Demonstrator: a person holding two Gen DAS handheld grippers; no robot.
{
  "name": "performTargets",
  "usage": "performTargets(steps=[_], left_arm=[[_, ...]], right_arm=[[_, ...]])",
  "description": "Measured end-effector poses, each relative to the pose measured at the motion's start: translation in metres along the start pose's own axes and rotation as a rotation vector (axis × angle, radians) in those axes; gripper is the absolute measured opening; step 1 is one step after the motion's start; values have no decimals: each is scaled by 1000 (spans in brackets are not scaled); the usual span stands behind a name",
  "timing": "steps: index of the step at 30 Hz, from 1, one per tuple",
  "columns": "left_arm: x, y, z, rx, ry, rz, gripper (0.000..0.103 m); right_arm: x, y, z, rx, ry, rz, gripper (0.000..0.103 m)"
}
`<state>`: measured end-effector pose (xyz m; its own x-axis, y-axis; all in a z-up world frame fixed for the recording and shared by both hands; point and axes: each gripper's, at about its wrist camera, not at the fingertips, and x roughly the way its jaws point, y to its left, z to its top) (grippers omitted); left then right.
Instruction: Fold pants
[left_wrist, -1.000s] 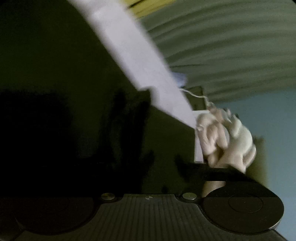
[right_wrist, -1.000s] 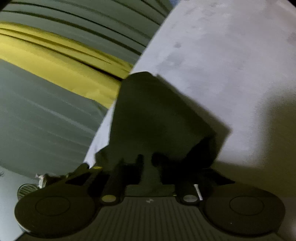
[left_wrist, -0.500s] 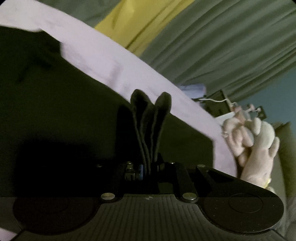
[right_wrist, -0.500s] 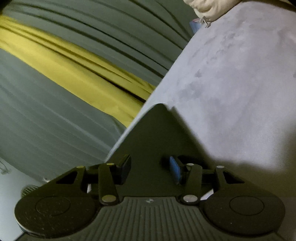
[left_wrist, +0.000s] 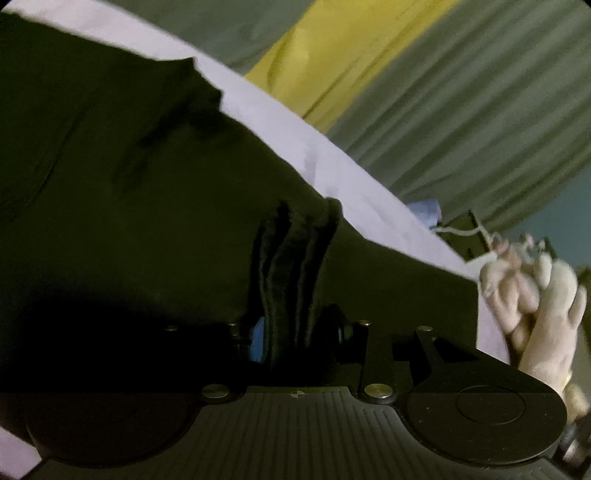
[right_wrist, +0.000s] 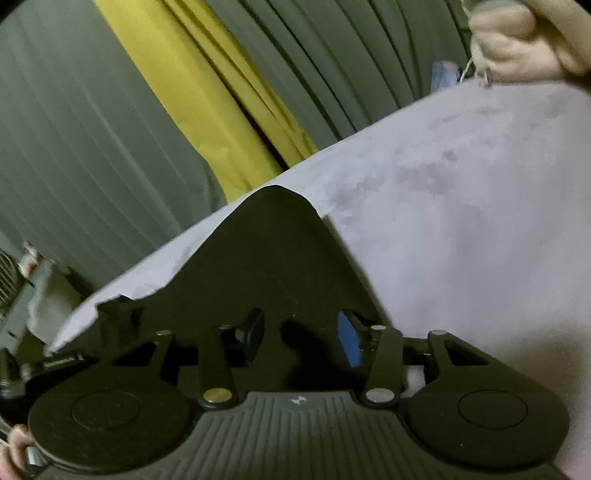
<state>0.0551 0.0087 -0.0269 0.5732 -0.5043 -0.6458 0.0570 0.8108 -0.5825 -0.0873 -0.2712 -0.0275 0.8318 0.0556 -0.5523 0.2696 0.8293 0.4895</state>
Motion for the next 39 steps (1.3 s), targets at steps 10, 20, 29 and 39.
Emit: performTargets(steps=[10,20,29,39], left_arm=[[0,17,0,-78,3,-42,38],[6,19,-1,-109,5,-65,41],[6,7,-2,-1,-7,-13,35],[-1,6,-3,32,-26,-3,23]], right_arm=[[98,44,58,-208,59,-210,42],[94,40,40,-278,38,-184,52],[29,-8,-7,-33,96,-173,99],[17,15,-17,-78,21,-172,99]])
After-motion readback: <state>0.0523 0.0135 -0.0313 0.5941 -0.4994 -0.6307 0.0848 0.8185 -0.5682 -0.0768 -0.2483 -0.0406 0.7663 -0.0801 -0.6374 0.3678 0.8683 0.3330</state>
